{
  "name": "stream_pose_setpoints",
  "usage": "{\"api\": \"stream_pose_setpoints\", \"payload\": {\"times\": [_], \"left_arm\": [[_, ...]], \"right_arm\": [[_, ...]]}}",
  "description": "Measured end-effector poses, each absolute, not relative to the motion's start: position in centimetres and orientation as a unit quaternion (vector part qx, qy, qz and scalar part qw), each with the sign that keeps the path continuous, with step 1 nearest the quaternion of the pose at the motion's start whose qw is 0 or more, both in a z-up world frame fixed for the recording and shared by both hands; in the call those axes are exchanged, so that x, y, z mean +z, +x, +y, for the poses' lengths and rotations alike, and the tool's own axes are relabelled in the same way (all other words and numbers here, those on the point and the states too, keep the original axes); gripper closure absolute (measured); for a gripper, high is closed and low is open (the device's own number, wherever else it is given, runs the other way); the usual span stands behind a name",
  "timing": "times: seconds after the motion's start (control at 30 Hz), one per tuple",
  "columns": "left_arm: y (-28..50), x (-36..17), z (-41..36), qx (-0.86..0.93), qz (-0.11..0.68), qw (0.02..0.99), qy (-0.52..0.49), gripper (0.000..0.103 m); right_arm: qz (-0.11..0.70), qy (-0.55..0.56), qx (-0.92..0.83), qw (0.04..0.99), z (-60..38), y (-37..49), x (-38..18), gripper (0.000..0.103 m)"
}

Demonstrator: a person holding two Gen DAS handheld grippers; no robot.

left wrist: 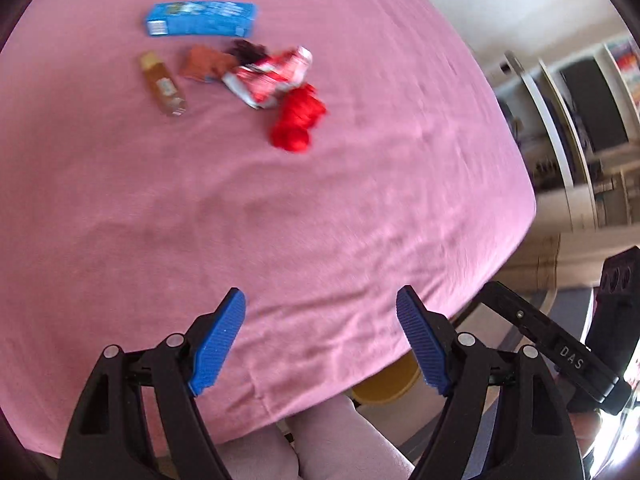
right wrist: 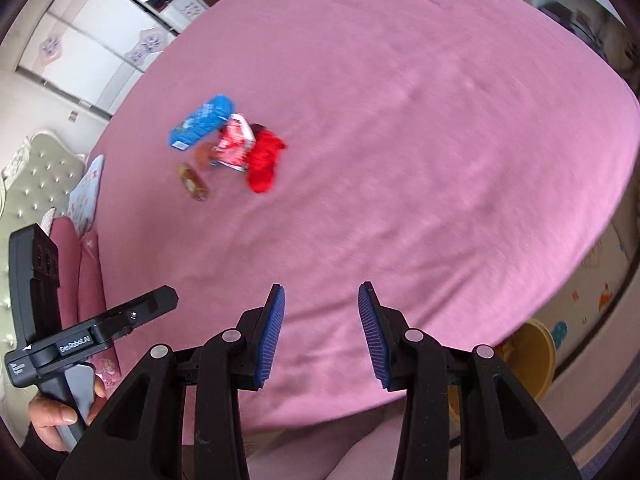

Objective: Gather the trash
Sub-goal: 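Return both open tools over the remaining items on the bed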

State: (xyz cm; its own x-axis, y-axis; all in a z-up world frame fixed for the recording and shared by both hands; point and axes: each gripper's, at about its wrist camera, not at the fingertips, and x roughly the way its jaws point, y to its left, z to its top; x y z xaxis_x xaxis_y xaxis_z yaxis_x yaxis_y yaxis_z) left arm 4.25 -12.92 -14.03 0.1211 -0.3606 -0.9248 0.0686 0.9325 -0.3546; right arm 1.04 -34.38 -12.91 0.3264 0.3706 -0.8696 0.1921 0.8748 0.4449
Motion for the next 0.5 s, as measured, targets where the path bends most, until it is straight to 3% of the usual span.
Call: {"api": "stream_pose_setpoints", "payload": {"times": [0.2,0.33,0.5], "left_arm": [[8.2,-12.5,-7.0,-0.100,0.621,0.762,-0.152,0.026],[10.8,-12.6,-4.9,-0.071,0.613,0.768,-0.173,0.026],[13.5,-14.1,-3.7,-0.036,0.616,0.764,-0.190,0.026]], "right_arm": [[0.577,0.200,0.101,0.785,-29.3,7.8,-11.7,0.063],[0.580,0.181,0.116,0.786,-27.1,11.9,-11.9,0.052],[0.592,0.169,0.138,0.776,-25.3,16.5,-13.7,0.049]]}}
